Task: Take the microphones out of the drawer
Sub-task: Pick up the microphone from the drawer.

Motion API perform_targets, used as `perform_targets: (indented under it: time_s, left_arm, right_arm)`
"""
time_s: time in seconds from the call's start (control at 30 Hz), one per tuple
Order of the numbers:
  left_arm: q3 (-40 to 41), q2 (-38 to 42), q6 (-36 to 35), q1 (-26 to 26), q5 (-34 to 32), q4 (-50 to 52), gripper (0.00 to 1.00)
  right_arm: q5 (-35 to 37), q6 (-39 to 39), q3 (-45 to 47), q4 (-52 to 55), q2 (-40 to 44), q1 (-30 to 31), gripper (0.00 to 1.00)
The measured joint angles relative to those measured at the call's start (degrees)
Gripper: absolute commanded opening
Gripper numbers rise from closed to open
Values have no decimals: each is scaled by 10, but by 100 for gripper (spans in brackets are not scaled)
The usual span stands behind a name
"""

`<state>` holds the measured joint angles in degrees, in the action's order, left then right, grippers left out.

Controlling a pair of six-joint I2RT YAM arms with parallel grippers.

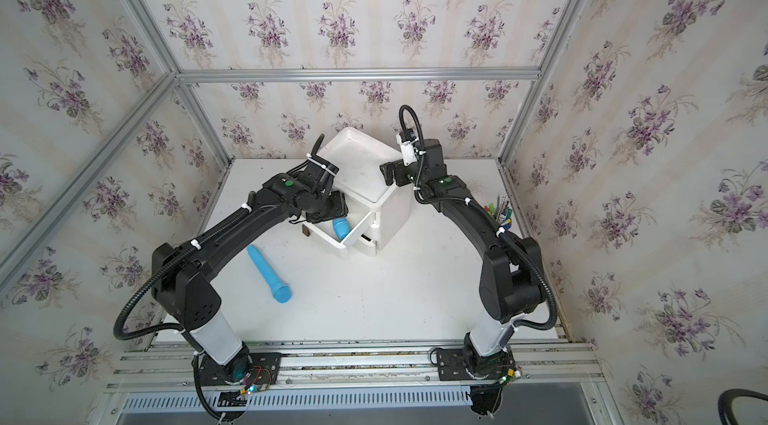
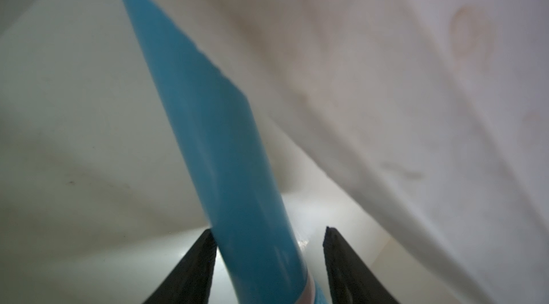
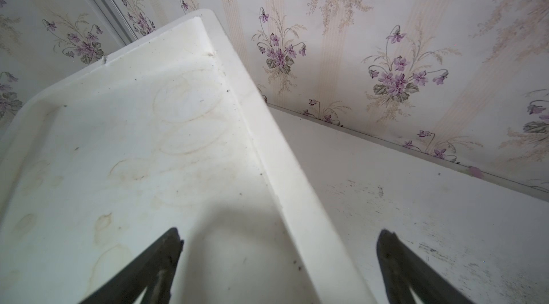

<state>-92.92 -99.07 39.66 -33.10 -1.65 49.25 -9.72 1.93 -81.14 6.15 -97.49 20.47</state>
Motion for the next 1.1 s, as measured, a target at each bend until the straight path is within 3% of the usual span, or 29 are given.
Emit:
perform_targets:
  time_s: [0.37, 0.67, 0.83, 1.1]
  left_arm:
    - [21, 8, 6, -2, -22, -13, 47]
    - [27, -1, 13, -7, -36, -16, 44]
    - [27, -5, 43, -5, -50, -18, 32]
    - [30, 8, 51, -6, -55, -25, 24]
  right_arm:
    - [0, 0, 0, 0, 0, 0, 100]
    - [-1, 0, 0, -1, 0, 0, 100]
    - [2, -1, 2, 1, 1, 0, 100]
    - [5, -3, 3, 2, 0, 0, 100]
